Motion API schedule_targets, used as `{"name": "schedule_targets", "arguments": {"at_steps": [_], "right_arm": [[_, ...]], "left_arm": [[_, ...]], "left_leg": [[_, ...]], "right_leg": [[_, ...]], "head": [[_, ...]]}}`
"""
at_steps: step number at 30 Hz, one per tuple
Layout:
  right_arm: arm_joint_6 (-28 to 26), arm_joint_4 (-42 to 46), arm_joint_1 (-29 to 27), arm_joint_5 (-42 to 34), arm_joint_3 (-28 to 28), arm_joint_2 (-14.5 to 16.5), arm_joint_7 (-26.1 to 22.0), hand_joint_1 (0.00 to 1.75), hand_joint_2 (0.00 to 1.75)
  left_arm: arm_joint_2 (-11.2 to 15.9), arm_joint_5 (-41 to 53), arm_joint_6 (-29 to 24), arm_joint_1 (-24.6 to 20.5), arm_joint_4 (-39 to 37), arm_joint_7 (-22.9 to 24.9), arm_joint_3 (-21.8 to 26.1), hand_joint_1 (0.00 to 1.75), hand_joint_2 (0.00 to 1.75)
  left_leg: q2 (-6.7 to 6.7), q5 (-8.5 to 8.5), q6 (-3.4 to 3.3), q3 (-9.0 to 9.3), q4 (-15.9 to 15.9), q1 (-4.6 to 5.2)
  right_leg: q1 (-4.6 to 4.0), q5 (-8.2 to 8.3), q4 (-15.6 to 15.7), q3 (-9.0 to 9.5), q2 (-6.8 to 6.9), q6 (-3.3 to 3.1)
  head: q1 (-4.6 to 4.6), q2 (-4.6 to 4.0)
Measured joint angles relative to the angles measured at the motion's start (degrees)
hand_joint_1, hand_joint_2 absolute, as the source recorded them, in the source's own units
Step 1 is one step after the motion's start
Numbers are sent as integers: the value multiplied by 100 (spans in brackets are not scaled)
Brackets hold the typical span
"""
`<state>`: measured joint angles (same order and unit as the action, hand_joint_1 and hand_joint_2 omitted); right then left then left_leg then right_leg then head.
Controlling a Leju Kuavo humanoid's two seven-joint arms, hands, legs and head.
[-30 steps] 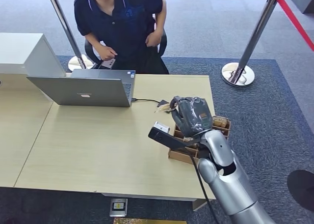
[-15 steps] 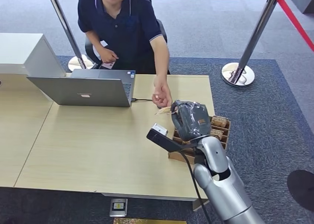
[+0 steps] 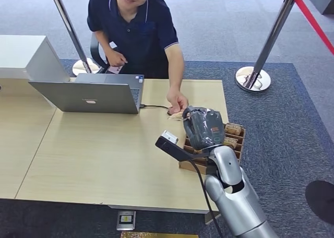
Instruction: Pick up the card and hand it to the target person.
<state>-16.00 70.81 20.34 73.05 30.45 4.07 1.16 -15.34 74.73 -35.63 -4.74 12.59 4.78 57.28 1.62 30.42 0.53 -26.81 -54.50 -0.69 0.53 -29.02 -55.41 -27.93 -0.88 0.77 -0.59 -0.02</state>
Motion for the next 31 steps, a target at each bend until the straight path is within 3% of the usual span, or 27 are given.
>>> {"name": "schedule_targets", "arguments": {"at_steps": [2,3,7,23,31], "right_arm": [[3,-4,0,7,-4,17,0,7,175],[4,-7,0,9,-5,26,0,0,175],[-14,-25,-6,40,-13,42,1,0,0],[-379,463,-587,468,-64,56,288,0,0],[-1592,2055,-1843,1075,-855,-73,900,0,0]], "left_arm": [[1,-1,1,-1,0,-4,-3,0,175],[1,1,2,-1,0,-5,-4,0,175],[3,30,14,-2,0,3,-13,0,175],[15,-8,0,1,0,125,-20,0,175],[11,-116,-28,15,0,145,-17,0,175]], "left_leg": [[0,0,0,0,0,0],[0,0,0,0,0,0],[0,0,0,0,0,0],[1,0,0,0,0,0],[5,6,-4,-5,-1,2]], "right_leg": [[0,0,0,0,0,0],[0,0,0,0,0,0],[0,0,0,0,0,0],[0,0,1,-2,0,0],[2,-3,10,-3,0,5]], "head": [[0,0],[0,0],[0,0],[0,0],[0,0]]}}
